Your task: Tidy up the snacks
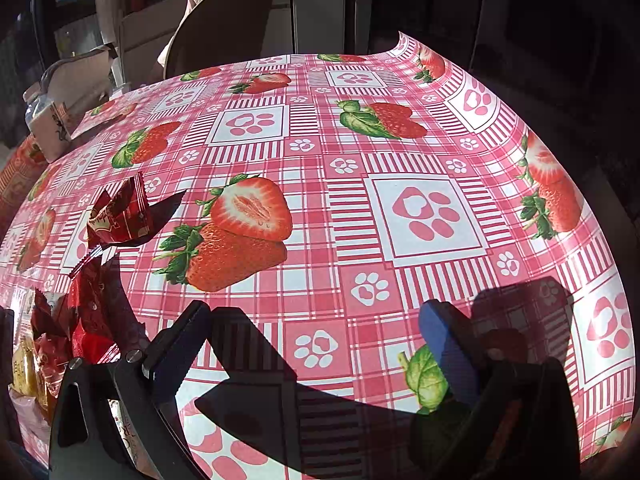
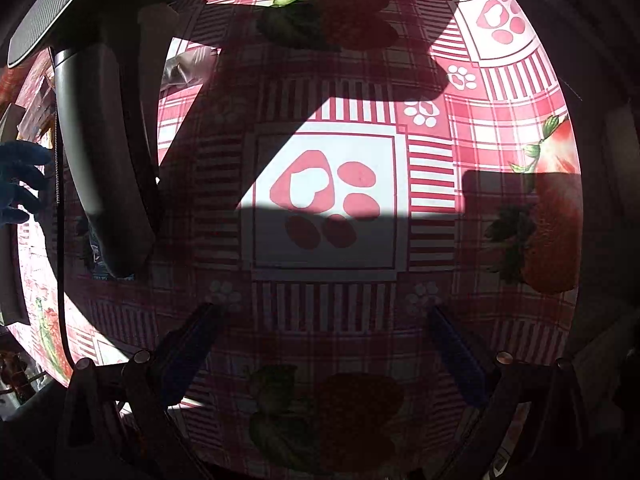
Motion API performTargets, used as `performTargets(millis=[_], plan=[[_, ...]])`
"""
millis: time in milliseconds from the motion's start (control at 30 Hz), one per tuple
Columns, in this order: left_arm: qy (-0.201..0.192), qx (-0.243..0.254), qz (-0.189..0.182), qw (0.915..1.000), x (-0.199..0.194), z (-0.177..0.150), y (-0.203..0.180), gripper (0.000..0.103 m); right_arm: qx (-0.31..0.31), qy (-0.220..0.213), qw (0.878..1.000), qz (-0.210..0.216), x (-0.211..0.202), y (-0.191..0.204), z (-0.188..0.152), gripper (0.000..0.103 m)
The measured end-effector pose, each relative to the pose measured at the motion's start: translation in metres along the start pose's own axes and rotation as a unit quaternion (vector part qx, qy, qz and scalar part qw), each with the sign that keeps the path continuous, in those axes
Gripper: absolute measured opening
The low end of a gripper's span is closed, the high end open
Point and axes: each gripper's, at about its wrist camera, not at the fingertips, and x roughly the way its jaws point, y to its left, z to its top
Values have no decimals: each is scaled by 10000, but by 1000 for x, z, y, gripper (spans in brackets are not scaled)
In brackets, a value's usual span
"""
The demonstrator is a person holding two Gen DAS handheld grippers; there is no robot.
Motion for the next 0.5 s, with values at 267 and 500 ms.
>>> performTargets(millis=[267,500], plan=[[0,0,0,10000,0,0,0,103,-16,50,10000,-60,1,-1,4,103],[1,2,3,10000,0,0,0,103,-44,281,9996,18,6,-1,22,103]])
